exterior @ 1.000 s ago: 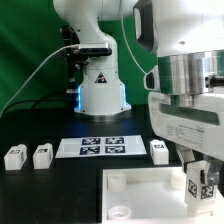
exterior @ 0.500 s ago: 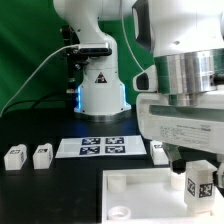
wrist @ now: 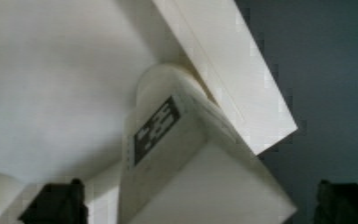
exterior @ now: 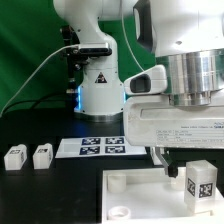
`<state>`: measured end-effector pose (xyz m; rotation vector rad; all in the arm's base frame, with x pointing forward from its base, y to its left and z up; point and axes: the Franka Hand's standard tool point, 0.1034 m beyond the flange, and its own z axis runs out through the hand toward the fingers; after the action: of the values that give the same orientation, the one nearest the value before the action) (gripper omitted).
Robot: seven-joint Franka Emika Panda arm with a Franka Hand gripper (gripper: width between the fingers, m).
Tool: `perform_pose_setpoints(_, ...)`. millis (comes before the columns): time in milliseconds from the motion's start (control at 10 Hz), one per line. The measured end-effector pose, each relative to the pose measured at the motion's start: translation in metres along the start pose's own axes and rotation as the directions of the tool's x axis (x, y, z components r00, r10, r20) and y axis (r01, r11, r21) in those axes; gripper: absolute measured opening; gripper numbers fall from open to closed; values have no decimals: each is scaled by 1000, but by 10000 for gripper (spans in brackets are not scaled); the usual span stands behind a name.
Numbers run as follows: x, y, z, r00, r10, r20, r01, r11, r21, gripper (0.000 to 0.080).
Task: Assemble one leg
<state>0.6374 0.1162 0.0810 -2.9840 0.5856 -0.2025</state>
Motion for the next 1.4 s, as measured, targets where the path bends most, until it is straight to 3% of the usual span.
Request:
perform_pose_setpoints(300, 5, -3, -6, 916, -402, -13, 402, 916, -15, 649)
perform_pose_setpoints(500, 8, 3, -8, 733, -680, -8, 680, 733, -30, 649)
perform_pose_setpoints(700, 9, 6, -7, 711, -703, -17, 702, 711, -36, 649)
perform_pose_setpoints(800, 9, 6, -7, 712, -702, -17, 701, 712, -36, 527)
perform_pose_setpoints(900, 9, 5, -6, 775, -632, -21, 632, 775, -28, 391)
perform_pose_setpoints(1000, 8, 4, -6, 848, -529, -24, 528, 849, -22, 391)
perform_pose_setpoints(1100, 8, 5, -6, 890, -456, -25, 455, 890, -19, 294)
perform_pose_setpoints(1400, 7, 4, -5, 984, -174, -27, 174, 985, -6, 294)
